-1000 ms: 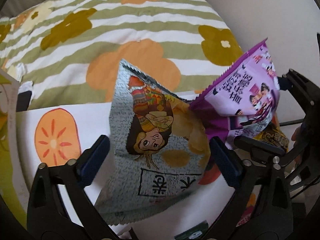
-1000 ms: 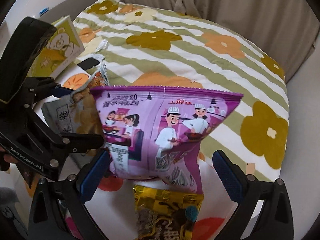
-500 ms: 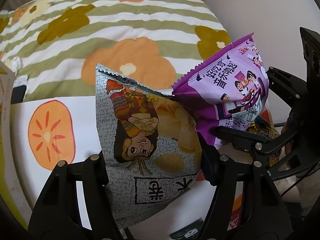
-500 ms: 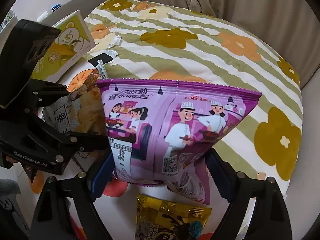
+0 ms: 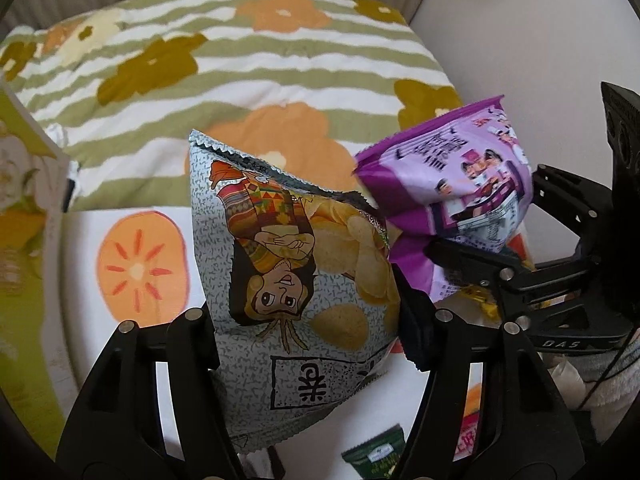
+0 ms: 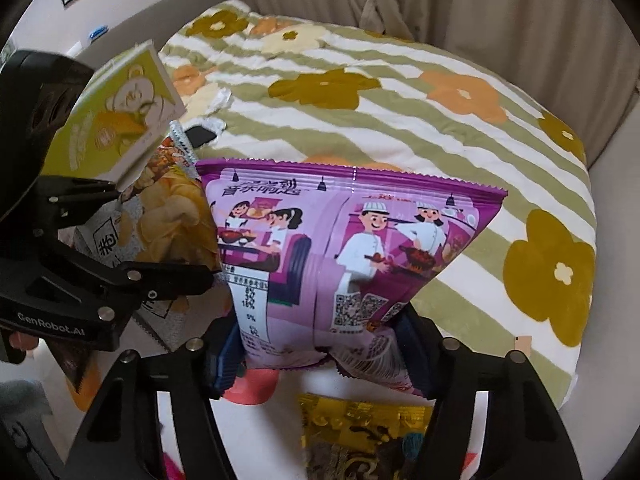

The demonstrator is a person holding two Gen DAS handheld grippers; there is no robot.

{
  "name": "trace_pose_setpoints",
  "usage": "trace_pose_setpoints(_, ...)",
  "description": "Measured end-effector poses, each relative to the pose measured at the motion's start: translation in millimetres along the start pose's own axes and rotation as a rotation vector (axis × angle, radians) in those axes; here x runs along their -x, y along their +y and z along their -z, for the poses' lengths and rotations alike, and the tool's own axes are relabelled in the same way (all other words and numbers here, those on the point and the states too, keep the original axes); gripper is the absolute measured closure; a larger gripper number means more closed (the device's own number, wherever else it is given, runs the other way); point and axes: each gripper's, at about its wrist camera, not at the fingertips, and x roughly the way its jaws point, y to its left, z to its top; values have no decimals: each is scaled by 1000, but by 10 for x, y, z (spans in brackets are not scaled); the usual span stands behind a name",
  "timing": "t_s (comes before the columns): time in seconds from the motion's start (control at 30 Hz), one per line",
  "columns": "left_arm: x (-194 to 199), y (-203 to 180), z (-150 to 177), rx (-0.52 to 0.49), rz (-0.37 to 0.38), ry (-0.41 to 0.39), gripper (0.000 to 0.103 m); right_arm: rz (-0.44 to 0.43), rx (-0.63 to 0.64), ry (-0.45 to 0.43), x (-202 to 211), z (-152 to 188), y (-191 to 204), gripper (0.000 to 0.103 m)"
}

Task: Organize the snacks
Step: 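Carry the grey-blue bag and purple bag into the box and open both tools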

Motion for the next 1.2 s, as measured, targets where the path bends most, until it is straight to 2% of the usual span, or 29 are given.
trace_pose_setpoints(0.13, 260, 69, -8, 21, -6, -36, 42, 21, -20, -64, 334, -121, 81, 41)
trace_pose_setpoints(0.33, 721, 363, -41, 69, 51, -79, 42, 62, -34, -125, 692, -356, 264, 41)
trace_pose_setpoints(0.43, 1071, 585, -94, 74, 51, -138, 42, 76, -39, -200, 1018, -610, 552, 41)
trace_pose_setpoints(0.57, 1514, 1021, -131, 105, 38, -201, 42, 92, -31, -261, 1193, -831, 954, 41)
trace_pose_setpoints(0.77, 2017, 1789, -85, 138, -14, -259, 42, 72, -27, -318, 1147, -1134, 1607, 41)
trace_pose_setpoints(0.93, 2285, 2480, -85, 179, -31, -257, 42, 36, -43, -334, 1046, -1338, 2146, 41)
trace_pose_setpoints(1.1, 2335, 3027, -85, 195, -35, -234, 42, 13, -55, -310, 876, -1514, 2616, 41)
trace_pose_setpoints(1.2, 2307, 3349, -121, 199, -38, -216, 42, 27, -58, -293, 753, -1567, 2900, 41)
